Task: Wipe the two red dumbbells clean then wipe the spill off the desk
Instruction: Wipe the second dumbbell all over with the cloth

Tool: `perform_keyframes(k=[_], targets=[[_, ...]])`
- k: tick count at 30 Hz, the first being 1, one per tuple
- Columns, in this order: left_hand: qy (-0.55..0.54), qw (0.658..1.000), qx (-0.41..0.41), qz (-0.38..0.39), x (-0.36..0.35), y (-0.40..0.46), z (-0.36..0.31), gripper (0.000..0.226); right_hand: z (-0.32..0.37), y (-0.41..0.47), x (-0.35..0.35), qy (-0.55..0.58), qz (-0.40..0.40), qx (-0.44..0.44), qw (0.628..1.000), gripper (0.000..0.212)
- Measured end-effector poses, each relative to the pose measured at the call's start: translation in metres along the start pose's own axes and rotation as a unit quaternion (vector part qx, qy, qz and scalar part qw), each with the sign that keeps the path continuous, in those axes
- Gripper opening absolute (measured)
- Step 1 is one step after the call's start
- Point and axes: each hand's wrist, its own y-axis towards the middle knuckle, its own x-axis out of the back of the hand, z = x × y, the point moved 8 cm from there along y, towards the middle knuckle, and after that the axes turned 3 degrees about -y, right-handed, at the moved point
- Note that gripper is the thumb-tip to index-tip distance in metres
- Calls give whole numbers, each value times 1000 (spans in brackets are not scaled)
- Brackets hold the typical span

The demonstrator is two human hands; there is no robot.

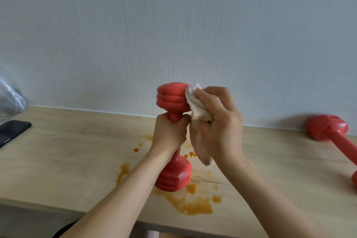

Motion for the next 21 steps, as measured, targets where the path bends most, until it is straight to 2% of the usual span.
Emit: perform_keyframes(k=[3, 6, 7, 9, 11, 12, 14, 16, 17, 19, 21], targets=[[18, 1000, -8, -2, -1, -1, 1, 28, -19, 10, -1, 60, 25, -87, 994, 24], [26, 1000, -13, 10, -5, 1, 2, 33, -36, 13, -2, 89, 38, -139, 986, 25], [17, 1000, -11, 15, -7, 1, 2, 34, -33, 12, 0, 80, 26, -125, 989, 27], [7, 1000, -4, 13, -6, 3, 1, 34, -16, 3, -1, 38, 16, -37, 998, 36], [22, 1000, -6, 3, -3, 4, 0, 34, 4, -9, -12, -8, 43, 74, 996, 43], [30, 999, -11, 1, -2, 5, 0, 34, 5, -9, -15, -9, 50, 92, 994, 43], [35, 999, -29, 9, -3, 3, -1, 32, -13, 3, -13, 36, 37, 18, 998, 44], [80, 992, -87, 33, -9, -3, -8, 37, -41, 13, -9, 86, 33, -96, 991, 51], [105, 987, -115, 47, -13, -6, -13, 40, -49, 15, -6, 94, 33, -123, 987, 55], [107, 986, -115, 56, -16, -6, -12, 44, -51, 13, -4, 102, 39, -129, 986, 57], [69, 993, -82, 58, -16, -1, -8, 39, -45, 10, -3, 118, 42, -122, 985, 51]])
